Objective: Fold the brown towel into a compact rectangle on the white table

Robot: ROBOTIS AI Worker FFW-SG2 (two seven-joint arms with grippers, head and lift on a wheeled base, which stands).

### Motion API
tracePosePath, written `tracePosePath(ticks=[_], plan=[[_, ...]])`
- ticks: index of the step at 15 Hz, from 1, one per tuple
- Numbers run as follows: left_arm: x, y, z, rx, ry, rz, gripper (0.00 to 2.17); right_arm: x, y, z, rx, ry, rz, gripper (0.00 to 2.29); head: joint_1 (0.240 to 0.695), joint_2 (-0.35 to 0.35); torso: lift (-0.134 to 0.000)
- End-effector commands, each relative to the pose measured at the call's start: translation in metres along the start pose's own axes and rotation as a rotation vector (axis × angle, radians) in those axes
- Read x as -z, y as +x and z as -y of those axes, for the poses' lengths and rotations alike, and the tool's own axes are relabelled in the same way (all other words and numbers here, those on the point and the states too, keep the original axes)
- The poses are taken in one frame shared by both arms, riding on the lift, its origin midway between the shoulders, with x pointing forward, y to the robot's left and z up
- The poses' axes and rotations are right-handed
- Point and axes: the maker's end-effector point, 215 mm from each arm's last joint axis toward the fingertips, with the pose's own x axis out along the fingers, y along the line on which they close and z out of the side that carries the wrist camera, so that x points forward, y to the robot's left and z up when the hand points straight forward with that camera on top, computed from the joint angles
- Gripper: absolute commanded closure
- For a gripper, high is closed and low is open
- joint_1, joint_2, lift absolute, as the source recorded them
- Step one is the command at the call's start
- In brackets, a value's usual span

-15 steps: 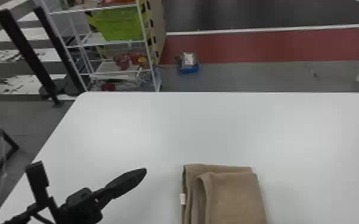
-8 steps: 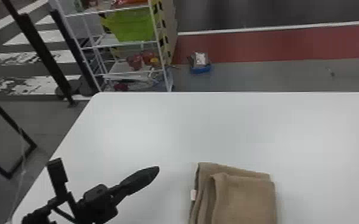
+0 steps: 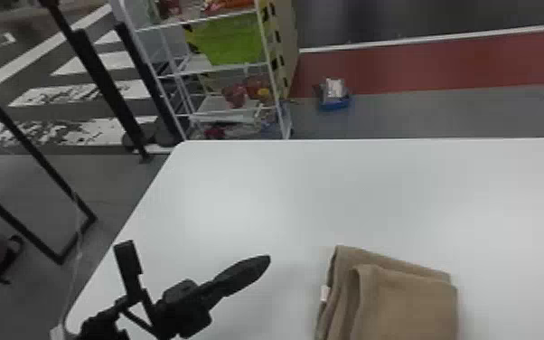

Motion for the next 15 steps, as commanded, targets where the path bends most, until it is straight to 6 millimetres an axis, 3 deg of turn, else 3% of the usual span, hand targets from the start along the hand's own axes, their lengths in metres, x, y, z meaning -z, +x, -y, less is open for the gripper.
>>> tracePosePath(ticks=[1,6,10,15], plan=[[-0.001,0.002,0.000,0.002,-0.001,0.002,1.36,0.004,0.004,0.004,0.008,0.013,-0.012,1.96,0.695,0.310,-0.123],[-0.004,0.003,-0.004,-0.004,0.003,0.007,1.36,0.007,0.024,0.035,0.039,0.028,-0.032,1.96,0.695,0.302,-0.123],[-0.002,0.005,-0.003,-0.002,-0.001,0.004,1.36,-0.004,0.023,0.056,0.089,-0.001,0.002,1.96,0.695,0.286,-0.123],[0.001,0.004,0.002,0.010,-0.003,-0.002,1.36,-0.067,0.021,0.096,0.176,-0.050,0.079,1.96,0.695,0.217,-0.123]])
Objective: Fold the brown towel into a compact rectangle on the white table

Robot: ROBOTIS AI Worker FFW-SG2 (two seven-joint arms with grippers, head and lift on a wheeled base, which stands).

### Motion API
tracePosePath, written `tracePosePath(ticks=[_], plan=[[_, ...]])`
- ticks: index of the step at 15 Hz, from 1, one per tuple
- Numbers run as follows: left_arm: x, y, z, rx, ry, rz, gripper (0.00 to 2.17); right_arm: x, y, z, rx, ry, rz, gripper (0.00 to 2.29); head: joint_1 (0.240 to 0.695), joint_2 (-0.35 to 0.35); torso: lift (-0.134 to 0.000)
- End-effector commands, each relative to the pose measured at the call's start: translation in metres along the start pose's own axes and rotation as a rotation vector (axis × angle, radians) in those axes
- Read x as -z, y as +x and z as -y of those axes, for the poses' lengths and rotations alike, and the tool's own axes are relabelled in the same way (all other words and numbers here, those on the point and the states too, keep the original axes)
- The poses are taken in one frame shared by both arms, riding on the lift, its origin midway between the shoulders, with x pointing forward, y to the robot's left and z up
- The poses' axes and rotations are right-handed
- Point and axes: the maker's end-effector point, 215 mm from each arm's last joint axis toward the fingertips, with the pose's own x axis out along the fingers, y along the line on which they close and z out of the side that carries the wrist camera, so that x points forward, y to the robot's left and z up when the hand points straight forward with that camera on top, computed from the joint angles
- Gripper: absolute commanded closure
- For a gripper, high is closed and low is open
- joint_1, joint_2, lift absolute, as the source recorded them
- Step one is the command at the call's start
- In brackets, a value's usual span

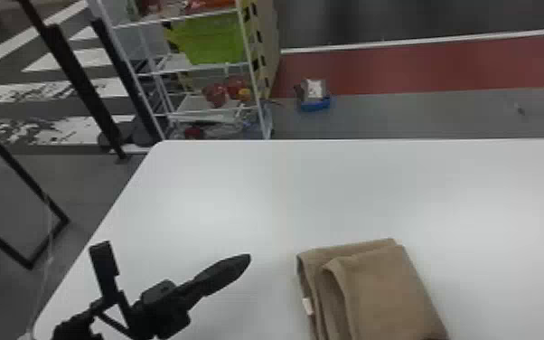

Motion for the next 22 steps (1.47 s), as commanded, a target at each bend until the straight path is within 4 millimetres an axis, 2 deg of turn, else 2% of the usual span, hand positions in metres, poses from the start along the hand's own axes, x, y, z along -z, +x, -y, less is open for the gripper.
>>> tracePosePath(ticks=[1,6,10,11,13,14,15,16,17,18,20,22], plan=[[0.003,-0.002,0.003,0.005,-0.001,-0.004,1.36,-0.036,0.009,0.015,0.024,-0.022,0.037,1.96,0.695,0.205,-0.123],[0.000,-0.001,0.007,0.013,0.009,-0.005,1.36,-0.082,0.027,0.045,0.067,-0.040,0.079,1.96,0.695,0.156,-0.123],[-0.003,0.004,0.009,0.017,0.013,-0.001,1.36,-0.153,0.051,0.066,0.051,-0.134,0.205,1.96,0.695,0.132,-0.123],[-0.002,0.007,0.011,0.021,0.013,-0.005,1.36,-0.171,0.054,0.064,0.021,-0.155,0.244,1.96,0.695,0.129,-0.123],[-0.001,0.009,0.013,0.024,0.012,-0.006,1.36,-0.173,0.046,0.060,-0.050,-0.132,0.257,1.94,0.695,0.117,-0.123],[0.000,0.009,0.013,0.023,0.007,-0.009,1.36,-0.168,0.038,0.053,-0.111,-0.118,0.261,1.81,0.695,0.116,-0.123],[0.001,0.009,0.013,0.023,0.005,-0.014,1.36,-0.170,0.024,0.050,-0.162,-0.109,0.280,1.58,0.695,0.115,-0.123],[0.004,0.009,0.012,0.020,-0.004,-0.022,1.36,-0.174,0.009,0.041,-0.236,-0.119,0.302,1.02,0.695,0.116,-0.123],[0.009,0.010,0.014,0.023,-0.025,-0.041,1.36,-0.182,-0.014,0.039,-0.275,-0.146,0.345,0.32,0.695,0.117,-0.123],[0.005,0.010,0.020,0.028,-0.016,-0.039,1.36,-0.189,-0.034,0.037,-0.279,-0.202,0.397,0.08,0.695,0.107,-0.123],[0.010,0.012,0.026,0.036,-0.027,-0.058,1.36,-0.185,-0.066,0.050,-0.181,-0.419,0.427,0.05,0.695,0.075,-0.123],[0.016,0.014,0.029,0.031,-0.033,-0.070,1.36,-0.179,-0.084,0.047,-0.133,-0.621,0.396,0.07,0.695,0.017,-0.123]])
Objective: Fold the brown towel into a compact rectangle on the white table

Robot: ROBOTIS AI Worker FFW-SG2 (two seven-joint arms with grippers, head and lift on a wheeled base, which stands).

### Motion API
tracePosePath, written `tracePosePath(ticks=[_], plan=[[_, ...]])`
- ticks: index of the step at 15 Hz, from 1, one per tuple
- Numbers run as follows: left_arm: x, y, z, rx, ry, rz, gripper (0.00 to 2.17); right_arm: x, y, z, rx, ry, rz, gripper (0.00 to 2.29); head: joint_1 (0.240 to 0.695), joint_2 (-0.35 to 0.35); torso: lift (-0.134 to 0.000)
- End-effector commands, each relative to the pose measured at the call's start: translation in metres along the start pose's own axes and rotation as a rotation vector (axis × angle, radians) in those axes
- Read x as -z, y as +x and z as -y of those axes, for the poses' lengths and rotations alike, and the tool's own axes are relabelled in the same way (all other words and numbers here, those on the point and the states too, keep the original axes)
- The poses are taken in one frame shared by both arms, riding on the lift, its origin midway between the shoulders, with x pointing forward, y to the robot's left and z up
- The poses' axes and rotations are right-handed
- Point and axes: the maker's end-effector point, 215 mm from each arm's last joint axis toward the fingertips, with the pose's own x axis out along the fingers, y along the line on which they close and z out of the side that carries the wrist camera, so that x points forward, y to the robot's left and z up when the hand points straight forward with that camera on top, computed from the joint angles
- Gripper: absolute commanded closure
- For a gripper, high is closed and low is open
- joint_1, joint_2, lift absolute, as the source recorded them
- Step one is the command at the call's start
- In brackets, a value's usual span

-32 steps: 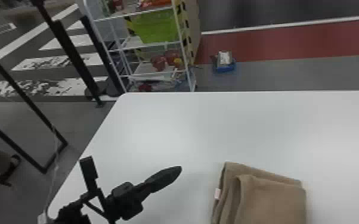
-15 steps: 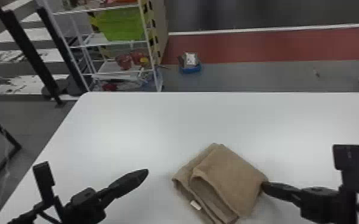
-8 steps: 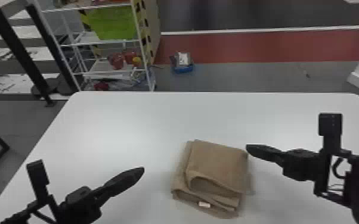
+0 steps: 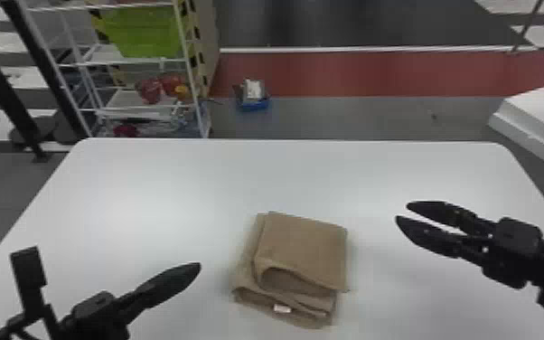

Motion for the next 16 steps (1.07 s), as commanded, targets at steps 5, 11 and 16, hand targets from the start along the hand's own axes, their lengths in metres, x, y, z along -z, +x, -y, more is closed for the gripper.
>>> tracePosePath(ticks=[5,11,16], plan=[[0.013,0.006,0.004,-0.017,-0.002,-0.042,1.36,-0.022,-0.004,-0.076,-0.059,-0.467,-0.165,0.17,0.695,-0.007,-0.123],[0.031,0.003,0.001,-0.045,-0.033,-0.106,1.36,-0.009,0.052,-0.154,-0.075,-0.445,-0.400,0.28,0.695,0.139,-0.123],[0.030,-0.010,0.003,-0.053,-0.033,-0.112,1.36,0.019,0.094,-0.169,-0.100,-0.545,-0.530,0.28,0.695,0.227,-0.123]])
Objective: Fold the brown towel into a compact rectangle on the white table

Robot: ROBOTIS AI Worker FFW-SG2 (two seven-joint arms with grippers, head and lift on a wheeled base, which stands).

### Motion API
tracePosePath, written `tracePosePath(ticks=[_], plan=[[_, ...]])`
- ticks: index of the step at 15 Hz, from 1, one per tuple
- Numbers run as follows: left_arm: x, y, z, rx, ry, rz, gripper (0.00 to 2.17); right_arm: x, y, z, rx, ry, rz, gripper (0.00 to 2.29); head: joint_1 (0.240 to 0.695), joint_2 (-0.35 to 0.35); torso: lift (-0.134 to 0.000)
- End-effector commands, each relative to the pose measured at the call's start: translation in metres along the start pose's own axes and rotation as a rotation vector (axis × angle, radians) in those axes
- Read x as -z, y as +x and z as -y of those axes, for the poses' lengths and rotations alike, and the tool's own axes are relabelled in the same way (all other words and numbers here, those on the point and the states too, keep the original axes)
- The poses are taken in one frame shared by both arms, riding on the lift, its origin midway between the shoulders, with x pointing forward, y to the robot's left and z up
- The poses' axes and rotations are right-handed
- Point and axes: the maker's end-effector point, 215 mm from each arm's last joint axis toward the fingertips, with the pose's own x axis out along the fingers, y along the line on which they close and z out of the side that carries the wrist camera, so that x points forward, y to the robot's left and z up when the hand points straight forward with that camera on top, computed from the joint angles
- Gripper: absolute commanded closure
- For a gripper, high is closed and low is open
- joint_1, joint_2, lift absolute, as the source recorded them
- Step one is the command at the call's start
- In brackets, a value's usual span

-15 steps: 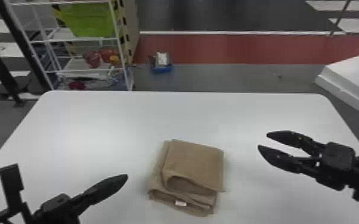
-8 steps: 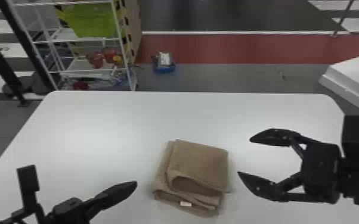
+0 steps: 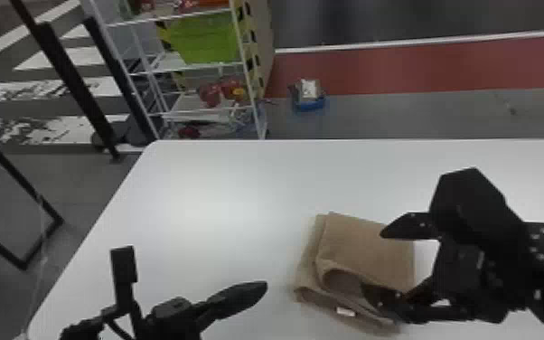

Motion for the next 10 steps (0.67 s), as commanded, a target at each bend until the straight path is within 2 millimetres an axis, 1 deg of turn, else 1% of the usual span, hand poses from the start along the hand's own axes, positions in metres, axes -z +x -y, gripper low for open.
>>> tracePosePath(ticks=[1,2,4,7,8,10], plan=[[-0.001,-0.005,-0.002,-0.008,-0.003,0.000,1.36,0.001,0.020,-0.012,-0.017,-0.061,-0.062,0.29,0.695,0.257,-0.123],[0.000,-0.005,-0.002,-0.008,-0.004,0.000,1.36,0.006,0.029,-0.019,-0.042,-0.075,-0.083,0.29,0.695,0.270,-0.123],[0.000,-0.004,0.000,-0.004,-0.006,-0.002,1.36,0.014,0.041,-0.027,-0.056,-0.092,-0.124,0.29,0.695,0.292,-0.123],[-0.001,-0.002,0.002,0.003,-0.002,-0.001,1.36,0.033,0.053,-0.031,-0.071,-0.093,-0.177,0.30,0.695,0.307,-0.123],[-0.001,-0.001,0.003,0.004,-0.002,-0.002,1.36,0.038,0.055,-0.030,-0.075,-0.089,-0.186,0.34,0.695,0.304,-0.123],[-0.001,-0.001,0.002,0.003,-0.002,-0.002,1.36,0.046,0.060,-0.027,-0.082,-0.081,-0.206,0.34,0.695,0.300,-0.123]])
